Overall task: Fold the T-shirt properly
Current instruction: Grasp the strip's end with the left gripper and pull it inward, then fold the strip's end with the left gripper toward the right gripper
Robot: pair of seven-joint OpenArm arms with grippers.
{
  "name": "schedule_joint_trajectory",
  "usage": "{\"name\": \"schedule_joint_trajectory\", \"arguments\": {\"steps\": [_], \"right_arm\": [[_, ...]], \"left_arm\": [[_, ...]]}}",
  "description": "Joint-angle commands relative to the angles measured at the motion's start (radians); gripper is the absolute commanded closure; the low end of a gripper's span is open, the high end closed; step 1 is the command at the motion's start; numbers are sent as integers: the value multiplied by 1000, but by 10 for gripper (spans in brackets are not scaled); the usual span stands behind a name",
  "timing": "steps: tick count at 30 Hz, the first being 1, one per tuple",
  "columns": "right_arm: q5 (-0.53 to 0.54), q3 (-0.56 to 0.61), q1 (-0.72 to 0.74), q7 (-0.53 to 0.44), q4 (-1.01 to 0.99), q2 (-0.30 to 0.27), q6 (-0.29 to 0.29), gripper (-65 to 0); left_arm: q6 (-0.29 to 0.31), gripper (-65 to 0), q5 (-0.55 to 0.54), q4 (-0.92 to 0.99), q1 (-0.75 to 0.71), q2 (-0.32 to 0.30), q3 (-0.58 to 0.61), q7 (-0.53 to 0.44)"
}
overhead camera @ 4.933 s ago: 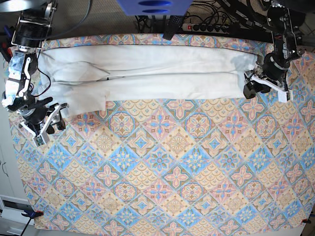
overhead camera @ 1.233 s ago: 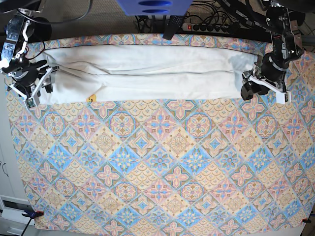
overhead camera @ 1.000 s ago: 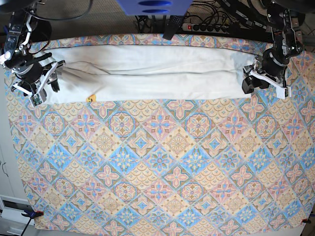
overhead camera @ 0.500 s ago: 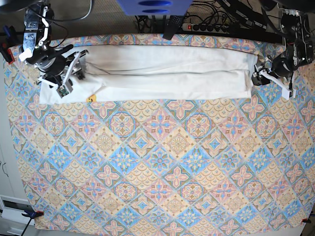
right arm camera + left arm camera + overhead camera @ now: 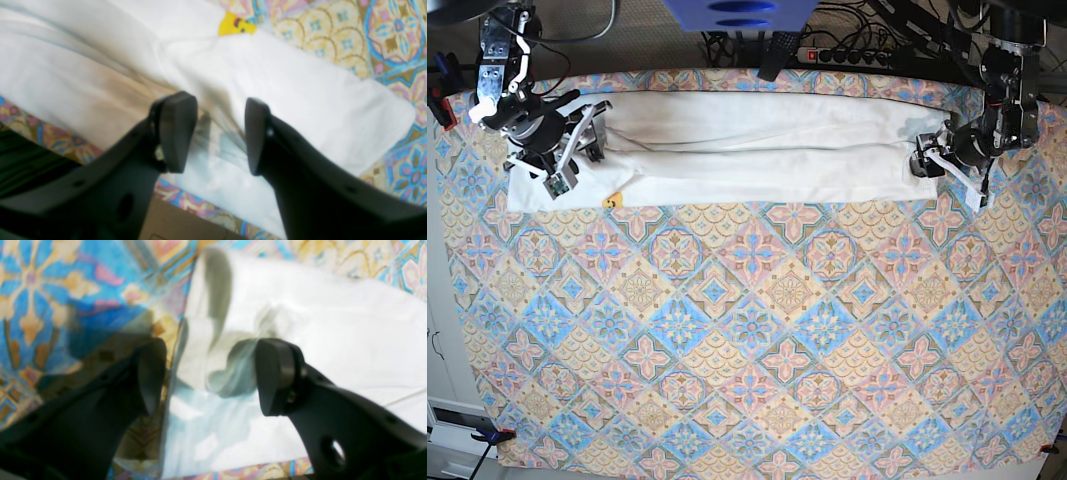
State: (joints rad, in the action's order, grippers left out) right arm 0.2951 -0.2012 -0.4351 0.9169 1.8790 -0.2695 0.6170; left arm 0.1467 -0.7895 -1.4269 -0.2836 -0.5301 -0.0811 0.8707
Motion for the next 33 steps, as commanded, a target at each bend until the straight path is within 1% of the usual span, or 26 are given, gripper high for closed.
{"name": "schedule_joint_trajectory", "arguments": {"steps": [1, 3, 7, 9, 10, 12, 13, 15, 16, 18, 21, 22, 25, 27, 30, 33], "right_arm": [[11, -7, 3, -19, 17, -12, 2, -268], [11, -7, 3, -19, 17, -12, 2, -268], [11, -2, 3, -17, 17, -12, 2, -268], [11, -2, 3, -17, 17, -12, 2, -268], [11, -2, 3, -17, 17, -12, 2, -268], [11, -2, 3, -17, 17, -12, 2, -268], [11, -2, 3, -17, 17, -12, 2, -268], [11, -2, 3, -17, 17, -12, 2, -268], [11, -2, 3, -17, 17, -12, 2, -268], [11, -2, 3, -17, 17, -12, 2, -268], [11, -2, 3, -17, 17, -12, 2, -268], [11, -4, 3, -17, 17, -12, 2, -268], [11, -4, 3, -17, 18, -12, 2, -268], [11, -4, 3, -17, 18, -12, 2, -268], [11, -5, 3, -17, 18, -12, 2, -268], [11, -2, 3, -17, 20, -12, 2, -268]], "left_arm": [[12, -416, -26, -7, -1, -6, 19, 8], [12, -415, -32, -7, -3, 0, 47, 8], [15, -410, -35, -15, -9, 34, 74, 15], [50, -410, -40, -24, -29, 52, 66, 15], [78, -410, -46, -35, -33, 55, 66, 15], [115, -409, -57, -59, -47, 55, 66, 15], [126, -409, -66, -71, -53, 55, 66, 15], [129, -405, -72, -84, -56, 55, 65, 15], [129, -387, -75, -84, -56, 54, 65, 15], [129, -324, -74, -82, -55, 52, 65, 11], [129, -154, -74, -81, -55, 51, 62, 8], [129, -109, -72, -81, -53, 51, 48, 6], [129, -33, -69, -79, -58, 55, -36, 6], [129, -8, -67, -79, -59, 54, -84, 6], [129, -9, -61, -74, -59, 49, -171, 8], [129, -11, -15, -31, -52, 26, -237, 6]]}}
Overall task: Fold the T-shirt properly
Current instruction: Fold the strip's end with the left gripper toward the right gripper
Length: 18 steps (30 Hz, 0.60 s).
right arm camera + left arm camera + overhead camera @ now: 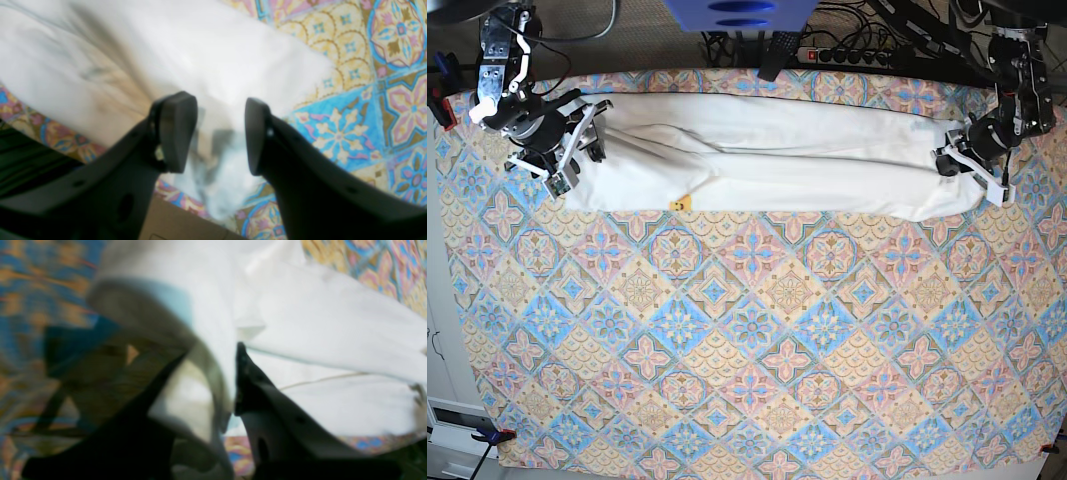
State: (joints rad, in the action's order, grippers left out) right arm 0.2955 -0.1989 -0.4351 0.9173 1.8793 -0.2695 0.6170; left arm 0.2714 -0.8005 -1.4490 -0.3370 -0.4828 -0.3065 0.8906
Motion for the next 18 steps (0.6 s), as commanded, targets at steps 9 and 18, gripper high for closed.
{"name": "schedule_joint_trajectory", "arguments": {"steps": [9, 18], "right_arm": [[11, -4, 3, -17, 21, -12, 2, -268], [11, -11, 3, -17, 22, -20, 2, -268]], "left_arm": [[4, -11, 103, -22, 20, -15, -78, -34], [4, -11, 109, -289, -75, 137, 54, -34]]}}
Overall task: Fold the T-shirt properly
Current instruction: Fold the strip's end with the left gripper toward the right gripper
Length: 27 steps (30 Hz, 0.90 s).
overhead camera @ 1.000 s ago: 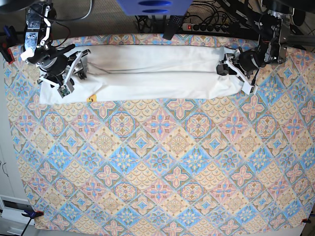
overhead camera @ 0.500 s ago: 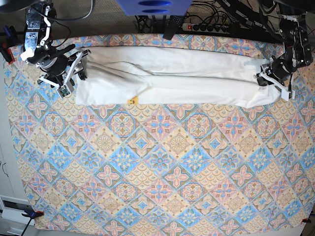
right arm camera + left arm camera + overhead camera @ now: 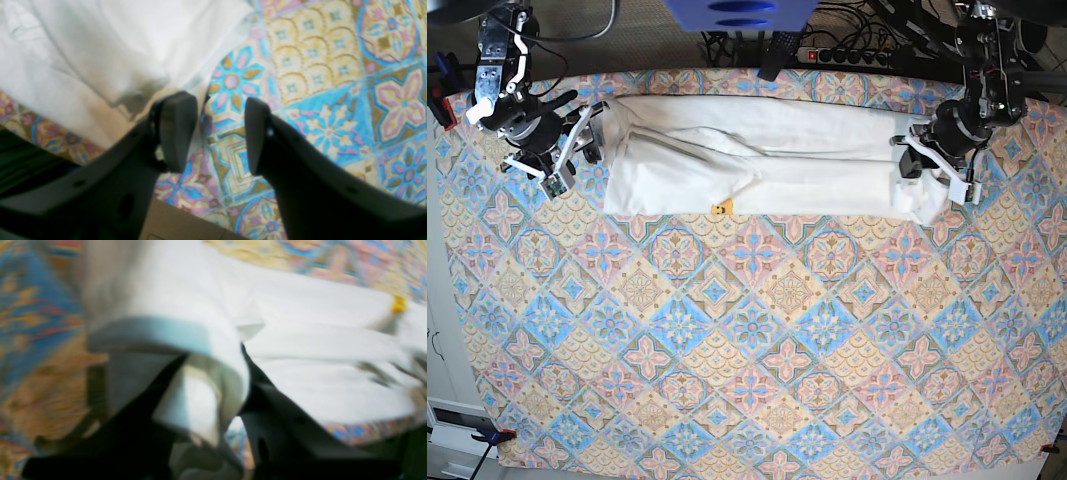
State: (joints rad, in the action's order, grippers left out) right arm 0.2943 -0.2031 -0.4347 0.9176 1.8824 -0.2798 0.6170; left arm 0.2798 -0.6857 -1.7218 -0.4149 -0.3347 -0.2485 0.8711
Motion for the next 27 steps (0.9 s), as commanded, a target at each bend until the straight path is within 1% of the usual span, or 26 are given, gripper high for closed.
{"name": "schedule_joint_trajectory", "arguments": {"steps": [1, 8, 11, 14, 16, 18, 20, 23, 25, 27], "right_arm": [[12, -6, 3, -18, 19, -9, 2, -268], [12, -8, 3, -18, 19, -11, 2, -268], [12, -8, 3, -18, 21, -11, 2, -268], [12, -8, 3, -18, 21, -11, 2, -268], [12, -8, 3, -18, 21, -11, 2, -268], [12, -8, 3, -18, 21, -11, 2, -268], [12, -8, 3, -19, 21, -11, 2, -268], [12, -8, 3, -19, 21, -11, 2, -268], [12, -8, 3, -19, 21, -11, 2, -268], [12, -17, 3, -19, 21, -11, 2, -268]], "left_arm": [[-4, -11, -7, -20, 3, 1, 15, -14], [-7, -12, 1, -16, 9, 65, 127, -14], [-7, -12, 2, -14, 17, 90, 131, -14], [-7, -24, 2, -14, 20, 96, 131, -14], [-7, -67, 2, -14, 21, 96, 131, -14], [-7, -135, 1, -14, 21, 96, 131, -14], [-7, -221, -7, -14, 21, 96, 131, -14], [-7, -332, -10, -22, 17, 96, 131, -14], [-6, -390, -27, -45, 14, 92, 131, -14], [-6, -421, -68, -91, -6, 72, 125, -14]]}}
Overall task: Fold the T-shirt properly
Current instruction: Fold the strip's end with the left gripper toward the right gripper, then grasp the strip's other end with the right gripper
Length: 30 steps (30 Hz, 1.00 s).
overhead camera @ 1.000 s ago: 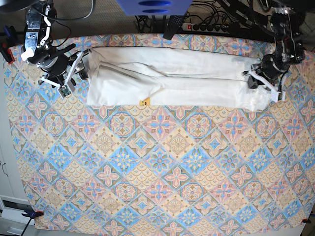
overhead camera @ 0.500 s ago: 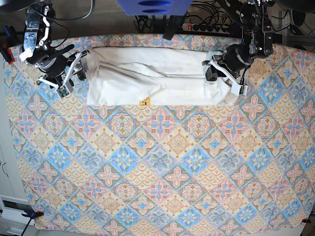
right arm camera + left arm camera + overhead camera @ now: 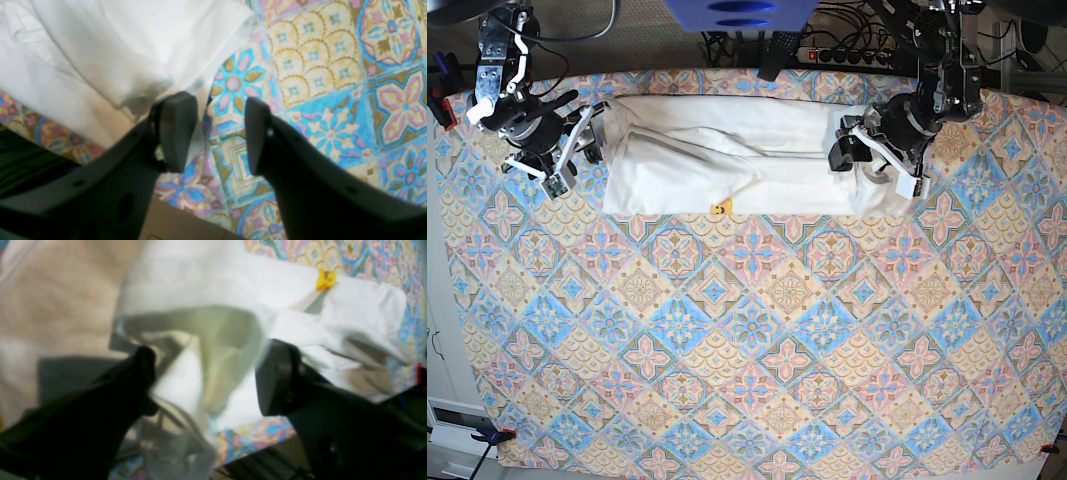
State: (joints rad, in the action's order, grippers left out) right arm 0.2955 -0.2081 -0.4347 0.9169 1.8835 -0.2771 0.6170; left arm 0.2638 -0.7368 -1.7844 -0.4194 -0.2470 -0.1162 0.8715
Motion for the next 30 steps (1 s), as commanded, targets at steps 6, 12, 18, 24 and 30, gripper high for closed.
{"name": "schedule_joint_trajectory", "arguments": {"steps": [6, 12, 18, 24, 30], "right_arm": [[11, -38, 3, -19, 20, -14, 2, -268], [11, -38, 3, -19, 20, -14, 2, -268], [18, -32, 1, -6, 18, -14, 2, -270], [136, -37, 41, 66, -8, -14, 2, -303], [238, -38, 172, 143, -91, -14, 2, -315]], "left_arm": [[9, -424, -97, -99, -11, -113, -9, -19], [9, -424, -60, -28, -8, -122, -72, -16], [9, -424, -59, 79, 9, -122, -144, -16], [10, -424, -59, 119, 14, -125, -170, -19], [10, -424, -59, 117, 14, -124, -167, -18]]}}
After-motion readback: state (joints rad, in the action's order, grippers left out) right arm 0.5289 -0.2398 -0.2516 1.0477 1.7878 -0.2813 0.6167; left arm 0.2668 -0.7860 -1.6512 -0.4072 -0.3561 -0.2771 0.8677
